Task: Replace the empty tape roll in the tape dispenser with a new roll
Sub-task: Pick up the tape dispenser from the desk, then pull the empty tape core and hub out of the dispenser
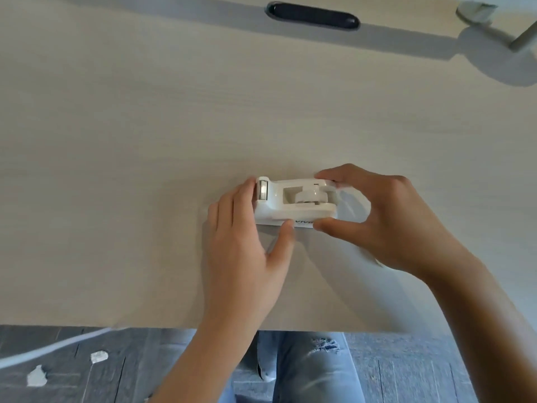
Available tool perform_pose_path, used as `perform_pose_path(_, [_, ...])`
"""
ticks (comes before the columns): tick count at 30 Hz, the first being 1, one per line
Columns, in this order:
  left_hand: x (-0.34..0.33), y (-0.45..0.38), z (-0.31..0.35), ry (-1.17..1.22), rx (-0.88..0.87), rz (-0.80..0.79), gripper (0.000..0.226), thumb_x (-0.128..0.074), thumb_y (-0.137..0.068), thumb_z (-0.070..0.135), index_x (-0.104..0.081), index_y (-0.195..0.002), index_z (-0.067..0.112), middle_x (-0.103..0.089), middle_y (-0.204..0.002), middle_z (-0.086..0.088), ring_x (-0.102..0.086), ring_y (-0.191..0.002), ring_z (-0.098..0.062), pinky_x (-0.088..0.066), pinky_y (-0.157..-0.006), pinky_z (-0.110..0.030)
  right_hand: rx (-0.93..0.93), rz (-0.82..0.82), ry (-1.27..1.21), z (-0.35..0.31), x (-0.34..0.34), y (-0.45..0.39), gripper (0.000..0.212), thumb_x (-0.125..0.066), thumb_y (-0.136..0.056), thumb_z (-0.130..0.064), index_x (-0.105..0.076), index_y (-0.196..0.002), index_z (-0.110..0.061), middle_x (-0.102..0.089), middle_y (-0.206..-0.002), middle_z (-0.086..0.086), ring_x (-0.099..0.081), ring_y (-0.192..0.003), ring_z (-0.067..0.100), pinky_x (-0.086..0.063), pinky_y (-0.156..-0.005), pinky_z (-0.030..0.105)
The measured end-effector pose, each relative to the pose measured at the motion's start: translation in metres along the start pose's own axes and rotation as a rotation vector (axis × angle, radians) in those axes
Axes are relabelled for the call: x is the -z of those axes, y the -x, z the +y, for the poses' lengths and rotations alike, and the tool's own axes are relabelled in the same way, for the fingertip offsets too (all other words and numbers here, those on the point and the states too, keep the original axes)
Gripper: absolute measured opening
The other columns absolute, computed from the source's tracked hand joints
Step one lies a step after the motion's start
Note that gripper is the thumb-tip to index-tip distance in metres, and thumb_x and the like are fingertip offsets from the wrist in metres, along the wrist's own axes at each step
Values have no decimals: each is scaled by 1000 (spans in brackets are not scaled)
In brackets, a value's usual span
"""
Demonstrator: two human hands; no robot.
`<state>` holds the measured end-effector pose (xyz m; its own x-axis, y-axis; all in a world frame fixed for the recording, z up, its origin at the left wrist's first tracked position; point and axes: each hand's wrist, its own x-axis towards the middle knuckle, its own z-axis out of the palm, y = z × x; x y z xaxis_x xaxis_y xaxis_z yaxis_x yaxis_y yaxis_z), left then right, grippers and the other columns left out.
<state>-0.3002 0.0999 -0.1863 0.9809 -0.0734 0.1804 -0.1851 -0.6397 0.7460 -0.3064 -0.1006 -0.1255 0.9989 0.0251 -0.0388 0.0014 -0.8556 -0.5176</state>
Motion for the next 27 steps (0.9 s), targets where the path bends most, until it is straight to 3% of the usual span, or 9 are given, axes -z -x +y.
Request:
perform_pose_path(3, [1, 6, -4, 25, -26, 39, 59, -65, -87, 45, -54, -138, 18, -64, -122, 1, -53, -118, -23, -48, -99, -40, 38, 65, 15, 3, -9, 13, 61, -79, -81, -45, -63, -139, -30, -76, -119, -11, -70, -93, -2, -50, -85, 20])
perform_pose_path(7, [-3, 7, -10, 26, -80, 91, 54, -64, -84, 48, -60, -130, 21, -67, -118, 1, -58, -115, -26, -50, -94, -43, 102, 150, 78, 5, -24, 25, 71, -78, -87, -42, -53, -152, -27, -70, -139, -6, -63, -129, 15, -39, -97, 16])
perform_pose_path(9, [-5, 5, -9, 4, -101, 98, 55, -65, -84, 46, -60, -132, 20, -67, -120, 0, -58, -117, -27, -50, -94, -44, 111, 183, 130, 1, -24, 26, 78, -80, -86, -41, -48, -156, -24, -63, -149, -4, -58, -135, 16, -33, -102, 14])
perform_pose_path(11, [-4, 7, -7, -5, -99, 95, 56, -67, -85, 43, -58, -136, 19, -65, -121, -2, -56, -119, -28, -50, -95, -46, 138, 263, 72, -5, -20, 27, 74, -81, -87, -38, -52, -153, -23, -65, -144, -2, -62, -128, 14, -42, -108, 23])
perform_pose_path(14, [-4, 11, -4, -31, -100, 99, 59, -68, -87, 41, -54, -140, 18, -64, -120, -4, -56, -119, -30, -50, -94, -46, 222, 363, -60, -16, -10, 23, 44, -79, -90, -27, -70, -133, -23, -72, -120, -3, -68, -107, 11, -54, -97, 31])
perform_pose_path(18, [-5, 25, 1, -109, -94, 132, 78, -69, -87, 43, -39, -153, 14, -59, -136, -7, -52, -128, -31, -47, -99, -44, 244, 195, 57, -28, -2, 10, 31, -84, -85, -32, -80, -115, -26, -71, -105, -2, -68, -92, 12, -50, -79, 18])
perform_pose_path(20, [-6, 41, 9, -166, -125, 158, 86, -70, -86, 41, -29, -158, 18, -50, -148, -10, -48, -134, -32, -49, -99, -46, 229, 150, 96, -32, -4, 4, 25, -83, -86, -32, -81, -110, -26, -70, -104, -1, -68, -89, 13, -52, -81, 22])
perform_pose_path(23, [-11, 60, 15, -287, -213, 163, 77, -69, -86, 39, -35, -155, 28, -40, -157, -13, -48, -137, -33, -53, -98, -46, 234, 159, 155, -36, -5, -1, 16, -80, -90, -27, -83, -105, -23, -69, -99, -3, -65, -84, 11, -53, -84, 27])
perform_pose_path(27, [-15, 60, 14, -349, -168, 142, 62, -60, -89, 45, -47, -147, 28, -38, -158, -15, -48, -136, -35, -49, -101, -45, 235, 161, 164, -33, 1, 3, 13, -78, -91, -21, -82, -104, -21, -73, -100, 0, -68, -85, 13, -52, -82, 24])
